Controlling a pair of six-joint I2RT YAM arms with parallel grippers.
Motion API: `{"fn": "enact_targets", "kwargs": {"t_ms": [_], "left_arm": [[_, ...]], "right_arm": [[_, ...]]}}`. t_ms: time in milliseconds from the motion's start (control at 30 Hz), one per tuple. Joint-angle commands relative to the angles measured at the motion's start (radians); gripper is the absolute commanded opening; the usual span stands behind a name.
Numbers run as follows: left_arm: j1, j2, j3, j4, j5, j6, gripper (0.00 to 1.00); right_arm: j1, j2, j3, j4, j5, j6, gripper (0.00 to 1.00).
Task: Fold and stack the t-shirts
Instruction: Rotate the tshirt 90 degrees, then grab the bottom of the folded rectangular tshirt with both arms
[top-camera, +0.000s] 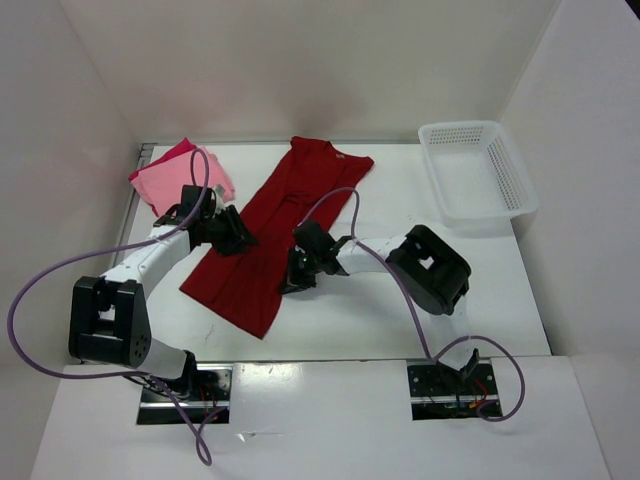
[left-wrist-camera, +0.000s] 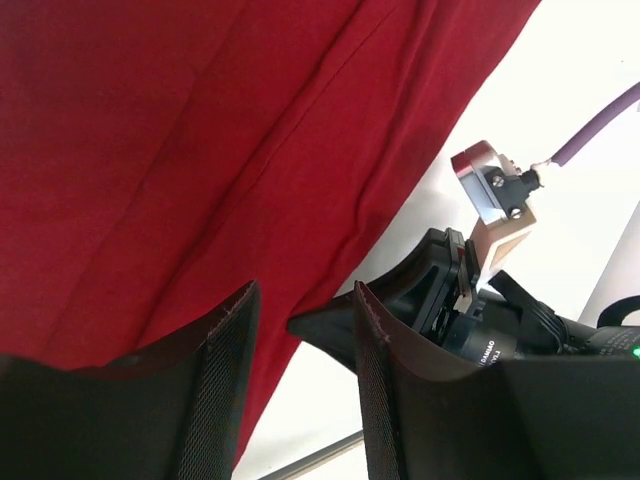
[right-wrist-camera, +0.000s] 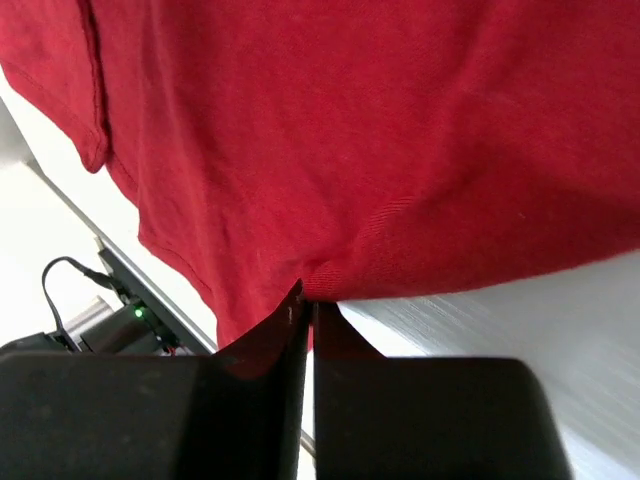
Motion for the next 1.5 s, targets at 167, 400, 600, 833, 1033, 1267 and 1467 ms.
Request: {"fn": "enact_targets", "kwargs": {"t_ms": [167,400,600,833,1033,1267,1467], "left_arm": [[-0.046,-0.037,-0.004,0.000,-0.026,0.018,0.50],[-0.155,0.000,-0.023,-0.031,-0.044,0.008,0.50],[-0.164,-0.018,-0.138,-0.109,-0.033,-0.031,0.50],[-0.088,-0.163,-0.301,-0.120,-0.086,-0.148,0.50],[-0.087,-0.045,-0.333,-0.097,-0.020,-0.148,0.50],[-0.087,-0.006,-0.353,-0.075,0.002,-0.148,0.45],[-0.097,-0.015,-0.353,-0.089,0.045,-0.128,0.29]], "right_arm": [[-0.158,-0.288,-0.231,-0.157,0.176,-0.098,0.00],[-0.276,-0.509,-0.382,-0.267,0.158,-0.136,0.14],[-0.276,-0.637,-0.462,-0.278,0.140,-0.044,0.52],[-0.266,-0.766,-0.637,-0.244,0.098,0.075,0.52],[-0.201,-0.719,-0.666,-0.195,0.060,0.103,0.49],[-0.201,-0.739,-0.730,-0.139,0.035,0.134,0.43],[-0.192,-0.730,-0.752,-0.106,0.014,0.134,0.36]]}}
